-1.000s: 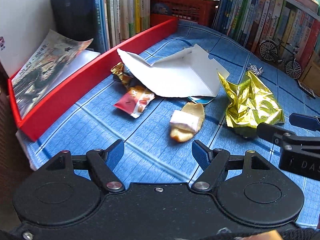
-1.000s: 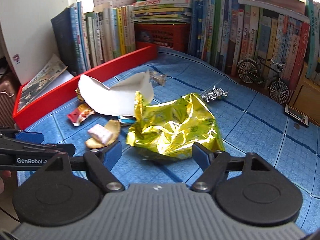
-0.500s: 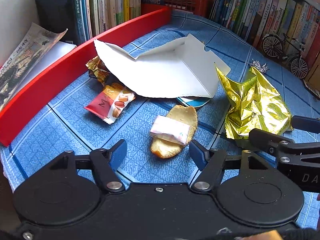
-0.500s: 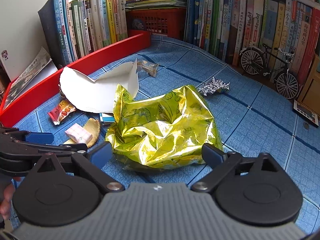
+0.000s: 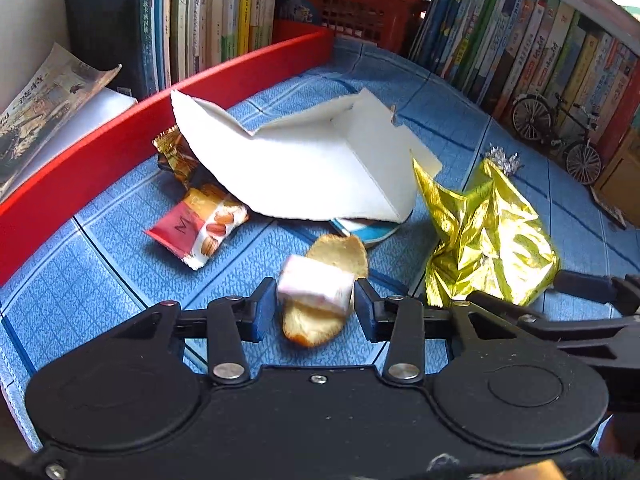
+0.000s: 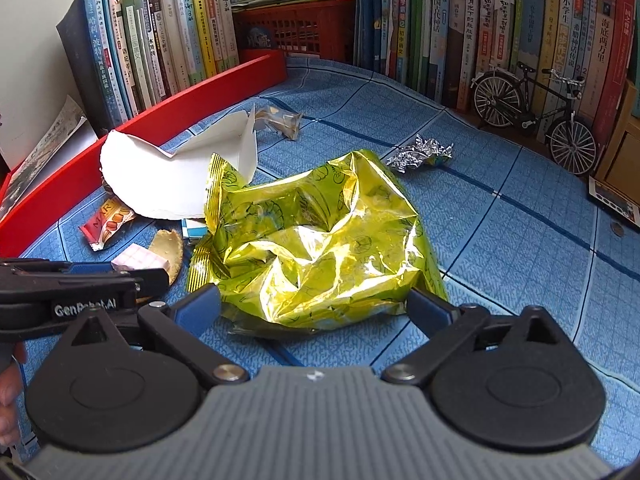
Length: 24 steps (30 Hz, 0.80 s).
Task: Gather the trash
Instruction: 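Grasp the white-wrapped cracker with the left tool while the right tool grasps the gold foil bag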
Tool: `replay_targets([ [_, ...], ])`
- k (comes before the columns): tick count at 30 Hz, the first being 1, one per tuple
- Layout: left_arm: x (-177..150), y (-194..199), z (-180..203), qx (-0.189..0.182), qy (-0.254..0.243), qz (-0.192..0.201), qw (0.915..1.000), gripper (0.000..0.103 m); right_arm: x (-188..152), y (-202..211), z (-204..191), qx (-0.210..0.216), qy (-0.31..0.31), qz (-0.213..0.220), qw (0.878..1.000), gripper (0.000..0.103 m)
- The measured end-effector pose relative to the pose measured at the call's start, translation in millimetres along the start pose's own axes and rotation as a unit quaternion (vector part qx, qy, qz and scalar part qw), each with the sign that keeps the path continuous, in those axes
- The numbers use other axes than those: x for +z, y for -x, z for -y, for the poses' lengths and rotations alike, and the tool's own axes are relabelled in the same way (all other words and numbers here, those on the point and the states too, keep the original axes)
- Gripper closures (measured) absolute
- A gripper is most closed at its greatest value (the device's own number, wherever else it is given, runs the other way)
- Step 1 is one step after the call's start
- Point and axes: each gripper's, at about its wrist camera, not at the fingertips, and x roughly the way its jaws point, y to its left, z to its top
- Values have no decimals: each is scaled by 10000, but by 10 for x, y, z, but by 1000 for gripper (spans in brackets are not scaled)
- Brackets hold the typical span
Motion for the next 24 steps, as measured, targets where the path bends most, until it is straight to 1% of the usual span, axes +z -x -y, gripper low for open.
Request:
replay_targets([
  [3, 40, 57, -9, -37, 61, 127, 9999, 64, -3, -19, 8, -1, -20, 8, 10000, 0],
  [7, 58, -30, 33, 82, -132, -12, 9999, 64, 13, -71, 9, 14, -89, -23, 10000, 0],
  [10, 61, -51, 18, 57, -55, 3, 10000, 65, 40, -102, -1, 21, -131, 4, 9999, 0],
  [12, 69, -31, 13, -4, -57, 38, 10000, 67, 58, -117, 17, 67, -230, 11, 9997, 0],
  [18, 83, 121, 77, -43, -206, 269, 9994, 67, 98, -108, 121, 181, -777, 51, 9968, 0],
  [24, 113, 223, 93, -8, -234, 405, 9989, 67, 102, -146, 244, 246, -1501, 33, 9884, 0],
])
